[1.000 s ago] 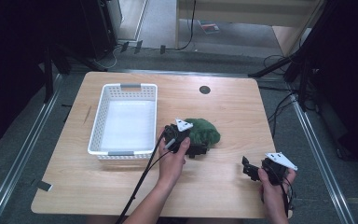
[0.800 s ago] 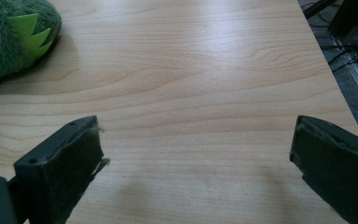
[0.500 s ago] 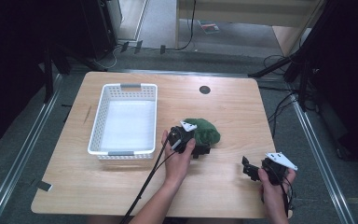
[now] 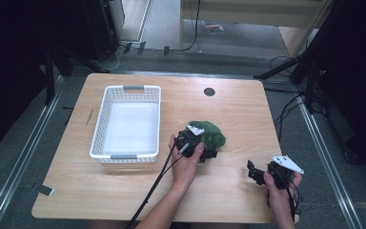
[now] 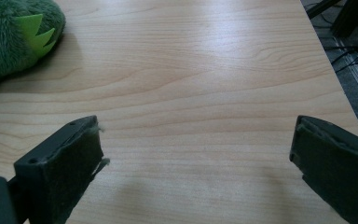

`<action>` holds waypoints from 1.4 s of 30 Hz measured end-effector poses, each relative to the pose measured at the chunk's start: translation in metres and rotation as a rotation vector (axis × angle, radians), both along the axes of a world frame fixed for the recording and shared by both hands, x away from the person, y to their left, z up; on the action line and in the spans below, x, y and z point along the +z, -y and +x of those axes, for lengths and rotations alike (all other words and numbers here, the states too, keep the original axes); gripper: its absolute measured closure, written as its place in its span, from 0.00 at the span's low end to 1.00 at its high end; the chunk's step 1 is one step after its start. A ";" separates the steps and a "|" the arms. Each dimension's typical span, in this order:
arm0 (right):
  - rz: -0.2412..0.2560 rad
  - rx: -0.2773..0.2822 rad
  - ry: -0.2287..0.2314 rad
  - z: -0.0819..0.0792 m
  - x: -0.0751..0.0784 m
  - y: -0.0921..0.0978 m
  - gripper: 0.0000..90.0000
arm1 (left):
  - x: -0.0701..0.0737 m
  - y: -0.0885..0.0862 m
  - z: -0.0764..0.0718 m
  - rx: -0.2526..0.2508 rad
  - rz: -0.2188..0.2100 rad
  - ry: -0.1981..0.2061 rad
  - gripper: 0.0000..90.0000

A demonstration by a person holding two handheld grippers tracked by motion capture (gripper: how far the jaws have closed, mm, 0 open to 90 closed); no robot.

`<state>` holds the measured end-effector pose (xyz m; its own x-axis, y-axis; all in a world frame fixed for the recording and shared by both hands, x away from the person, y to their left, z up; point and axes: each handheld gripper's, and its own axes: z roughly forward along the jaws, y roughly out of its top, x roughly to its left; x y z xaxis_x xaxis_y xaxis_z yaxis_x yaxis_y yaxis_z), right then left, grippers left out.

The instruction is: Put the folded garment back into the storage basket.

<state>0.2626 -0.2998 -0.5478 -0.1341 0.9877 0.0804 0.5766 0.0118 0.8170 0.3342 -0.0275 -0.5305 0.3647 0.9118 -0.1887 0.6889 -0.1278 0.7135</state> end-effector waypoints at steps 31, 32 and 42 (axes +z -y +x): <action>-0.001 -0.001 -0.004 0.000 0.000 0.000 0.03 | 0.000 0.009 -0.002 0.001 0.094 0.008 0.34; -0.001 -0.001 -0.004 0.000 0.000 0.000 0.03 | 0.000 0.009 -0.002 0.001 0.094 0.008 0.35; -0.001 -0.001 -0.005 0.000 0.000 0.000 0.03 | 0.028 0.000 -0.008 -0.006 0.020 0.066 0.37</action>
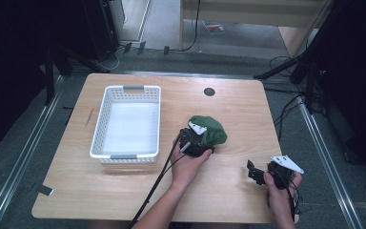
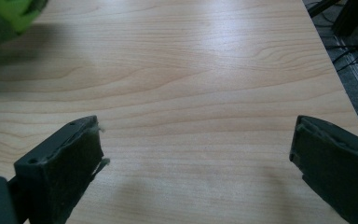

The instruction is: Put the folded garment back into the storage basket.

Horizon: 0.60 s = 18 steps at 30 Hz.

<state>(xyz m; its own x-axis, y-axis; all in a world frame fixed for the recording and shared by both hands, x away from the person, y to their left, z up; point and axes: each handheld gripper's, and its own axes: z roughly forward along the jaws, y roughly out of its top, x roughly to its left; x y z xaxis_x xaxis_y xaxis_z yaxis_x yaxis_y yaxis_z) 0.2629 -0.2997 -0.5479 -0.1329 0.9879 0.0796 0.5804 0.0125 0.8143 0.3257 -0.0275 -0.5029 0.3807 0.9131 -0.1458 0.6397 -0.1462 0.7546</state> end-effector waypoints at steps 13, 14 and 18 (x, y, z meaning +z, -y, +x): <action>0.001 -0.001 0.000 0.000 0.000 0.000 0.03 | 0.045 -0.021 -0.009 -0.013 -0.070 0.074 0.37; 0.002 -0.001 0.000 0.000 0.000 0.000 0.03 | 0.045 -0.021 -0.009 -0.013 -0.070 0.074 0.37; 0.001 0.000 0.000 0.000 0.000 0.000 0.03 | 0.055 -0.030 -0.010 -0.007 -0.084 0.087 0.37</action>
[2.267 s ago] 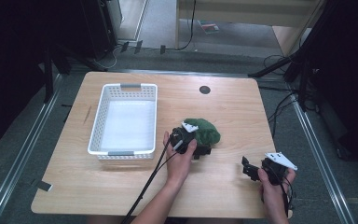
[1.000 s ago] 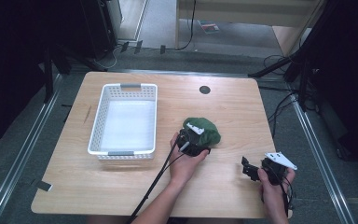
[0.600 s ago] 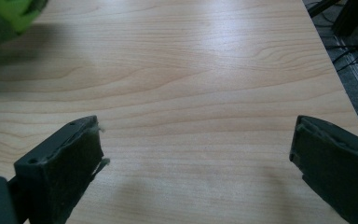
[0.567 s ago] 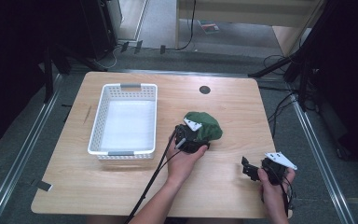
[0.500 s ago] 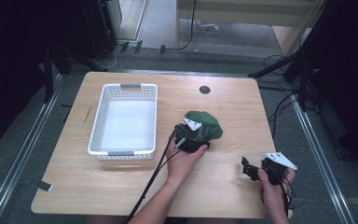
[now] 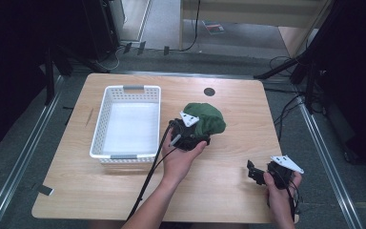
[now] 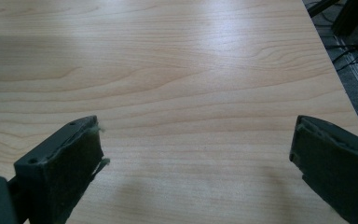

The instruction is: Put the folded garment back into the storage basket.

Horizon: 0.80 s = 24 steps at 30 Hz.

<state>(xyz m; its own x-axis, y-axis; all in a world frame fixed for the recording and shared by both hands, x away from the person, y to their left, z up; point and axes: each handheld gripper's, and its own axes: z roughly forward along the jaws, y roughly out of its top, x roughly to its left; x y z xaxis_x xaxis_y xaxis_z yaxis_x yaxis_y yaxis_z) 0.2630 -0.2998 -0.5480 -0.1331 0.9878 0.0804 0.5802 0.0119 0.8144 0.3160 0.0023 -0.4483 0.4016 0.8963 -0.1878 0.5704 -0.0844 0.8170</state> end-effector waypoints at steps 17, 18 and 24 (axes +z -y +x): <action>-0.001 -0.001 0.000 0.000 0.000 0.000 0.03 | 0.028 -0.047 0.002 0.065 -0.023 0.043 0.37; 0.000 -0.001 -0.001 0.000 0.000 0.000 0.03 | 0.028 -0.047 0.002 0.065 -0.023 0.043 0.37; 0.000 -0.003 0.000 0.000 0.000 0.000 0.03 | 0.036 -0.070 0.001 0.107 -0.026 0.059 0.37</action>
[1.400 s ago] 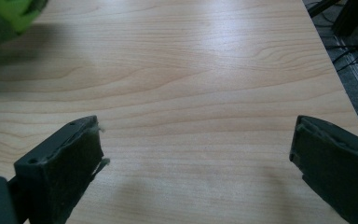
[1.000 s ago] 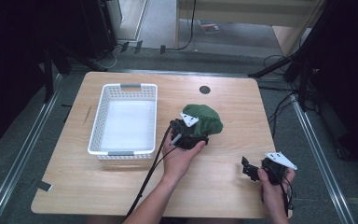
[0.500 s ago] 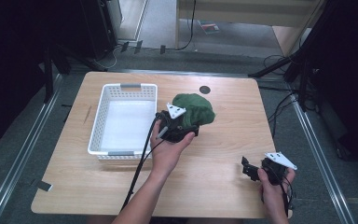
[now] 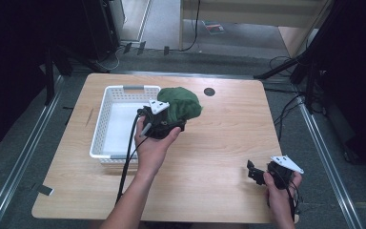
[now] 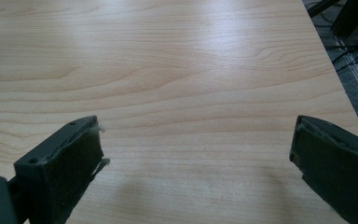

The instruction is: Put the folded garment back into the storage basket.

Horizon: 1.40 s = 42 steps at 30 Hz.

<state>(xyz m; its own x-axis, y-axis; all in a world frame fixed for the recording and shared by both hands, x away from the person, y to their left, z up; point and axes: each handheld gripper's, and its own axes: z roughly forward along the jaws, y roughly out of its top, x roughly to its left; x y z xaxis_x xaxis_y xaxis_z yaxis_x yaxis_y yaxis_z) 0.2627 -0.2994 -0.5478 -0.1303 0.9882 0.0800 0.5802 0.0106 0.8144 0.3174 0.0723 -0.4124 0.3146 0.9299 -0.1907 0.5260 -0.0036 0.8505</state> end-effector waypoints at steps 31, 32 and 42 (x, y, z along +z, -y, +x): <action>-0.002 -0.002 0.002 0.000 0.000 0.000 0.03 | -0.019 -0.100 0.012 0.210 -0.002 -0.028 0.37; -0.003 -0.002 0.002 0.000 0.000 0.000 0.03 | -0.022 -0.103 0.014 0.217 -0.005 -0.030 0.37; -0.001 -0.003 0.000 0.000 0.000 0.000 0.03 | -0.049 -0.121 0.032 0.270 -0.020 -0.067 0.37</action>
<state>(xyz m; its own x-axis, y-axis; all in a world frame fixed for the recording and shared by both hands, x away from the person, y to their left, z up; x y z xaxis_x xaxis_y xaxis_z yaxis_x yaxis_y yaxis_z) 0.2626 -0.2996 -0.5478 -0.1269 0.9888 0.0791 0.5803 0.0093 0.8144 0.3494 0.1937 -0.4617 0.0416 0.9741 -0.2223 0.5606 0.1614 0.8122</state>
